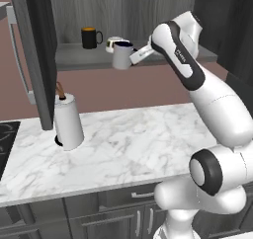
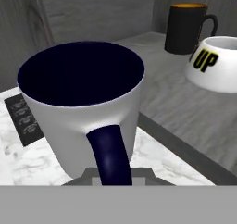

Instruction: Pick the mug on the counter and place it in the cabinet with the handle facing the right, like the mugs already inside.

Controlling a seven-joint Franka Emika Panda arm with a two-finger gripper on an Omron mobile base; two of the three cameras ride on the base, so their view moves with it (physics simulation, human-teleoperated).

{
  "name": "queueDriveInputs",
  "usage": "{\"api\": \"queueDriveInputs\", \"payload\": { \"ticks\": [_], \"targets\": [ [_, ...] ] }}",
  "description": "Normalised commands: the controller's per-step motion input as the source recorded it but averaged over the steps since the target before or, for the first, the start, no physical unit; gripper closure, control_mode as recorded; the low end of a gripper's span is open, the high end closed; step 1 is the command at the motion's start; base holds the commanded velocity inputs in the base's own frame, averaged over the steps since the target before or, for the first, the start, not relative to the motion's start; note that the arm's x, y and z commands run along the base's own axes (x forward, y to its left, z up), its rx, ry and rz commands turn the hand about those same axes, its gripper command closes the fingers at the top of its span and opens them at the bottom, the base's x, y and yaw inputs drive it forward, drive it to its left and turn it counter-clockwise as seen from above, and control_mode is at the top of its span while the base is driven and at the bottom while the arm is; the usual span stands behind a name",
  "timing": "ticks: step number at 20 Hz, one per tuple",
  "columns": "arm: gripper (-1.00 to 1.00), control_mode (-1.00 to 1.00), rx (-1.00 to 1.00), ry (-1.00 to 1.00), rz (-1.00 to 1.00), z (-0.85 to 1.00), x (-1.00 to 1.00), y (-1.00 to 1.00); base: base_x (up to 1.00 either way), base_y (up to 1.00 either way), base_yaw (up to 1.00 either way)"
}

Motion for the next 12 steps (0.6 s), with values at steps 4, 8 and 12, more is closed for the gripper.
{"api": "queueDriveInputs", "payload": {
  "ticks": [4, 8, 12],
  "targets": [
    [1.0, -1.0, 0.0, 0.0, 0.0, 0.0, 0.45, -0.25, 0.0, 0.0, 0.0],
    [1.0, -1.0, 0.0, 0.0, 0.0, 0.0, 0.4, -0.15, 0.0, 0.0, 0.0],
    [1.0, -1.0, 0.0, 0.0, 0.0, 0.02, 0.33, -0.07, 0.0, 0.0, 0.0]
  ]
}}
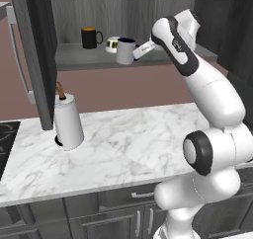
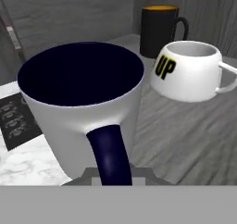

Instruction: Pick the mug on the counter and place it in the cabinet with the handle facing the right, like the mugs already inside.

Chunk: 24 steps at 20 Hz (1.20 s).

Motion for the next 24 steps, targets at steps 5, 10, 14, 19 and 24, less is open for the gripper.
{"api": "queueDriveInputs", "payload": {
  "ticks": [5, 10, 14, 19, 24],
  "targets": [
    [1.0, -1.0, 0.0, 0.0, 0.0, 0.0, 0.38, -0.07, 0.0, 0.0, 0.0],
    [1.0, -1.0, 0.0, 0.0, 0.0, 0.0, 0.29, -0.04, 0.0, 0.0, 0.0],
    [1.0, -1.0, 0.0, 0.0, 0.0, 0.0, 0.3, -0.06, 0.0, 0.0, 0.0],
    [1.0, -1.0, 0.0, 0.0, -0.01, 0.0, 0.28, -0.07, 0.0, 0.0, 0.0],
    [1.0, -1.0, 0.0, 0.0, 0.0, 0.0, 0.27, -0.03, 0.0, 0.0, 0.0]
  ]
}}
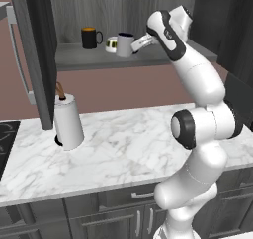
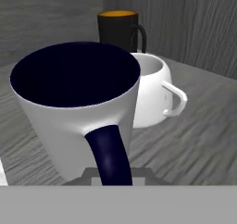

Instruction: Pick the mug on the counter and place it in the cabinet with the handle facing the right, like the mugs already inside.

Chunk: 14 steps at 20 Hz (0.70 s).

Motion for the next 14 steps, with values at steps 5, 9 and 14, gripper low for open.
{"api": "queueDriveInputs", "payload": {
  "ticks": [5, 9, 14],
  "targets": [
    [1.0, -1.0, 0.0, 0.0, 0.0, 0.0, 0.21, 0.0, 0.0, 0.0, 0.0],
    [1.0, -1.0, 0.0, 0.0, 0.0, 0.0, 0.2, 0.0, 0.0, 0.0, 0.0],
    [-1.0, -1.0, 0.0, 0.0, 0.0, 0.0, 0.1, 0.01, 0.0, 0.0, 0.0]
  ]
}}
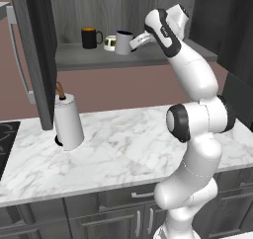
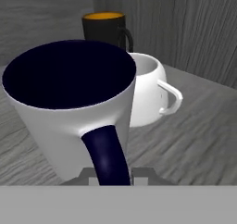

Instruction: Pick the mug on the counter and place it in the cabinet with the handle facing the right, like the mugs already inside.

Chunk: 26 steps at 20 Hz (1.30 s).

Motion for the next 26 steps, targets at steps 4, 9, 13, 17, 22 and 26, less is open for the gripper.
{"api": "queueDriveInputs", "payload": {
  "ticks": [4, 9, 13, 17, 22, 26],
  "targets": [
    [-1.0, -1.0, 0.0, 0.0, 0.0, 0.0, -0.09, 0.0, 0.0, 0.0, 0.0],
    [-1.0, -1.0, 0.0, 0.0, 0.0, 0.0, -0.3, 0.0, 0.0, 0.0, 0.0],
    [-1.0, -1.0, 0.0, 0.0, 0.0, 0.0, -0.21, 0.0, 0.0, 0.0, 0.0],
    [-1.0, -1.0, -0.01, -0.01, 0.0, 0.04, -0.24, 0.0, 0.0, 0.0, 0.0],
    [-1.0, -1.0, -0.03, 0.0, 0.0, 0.06, -0.03, 0.0, 0.0, 0.0, 0.0],
    [-1.0, -1.0, -0.01, 0.0, 0.0, 0.01, 0.14, 0.14, 0.0, 0.0, 0.0]
  ]
}}
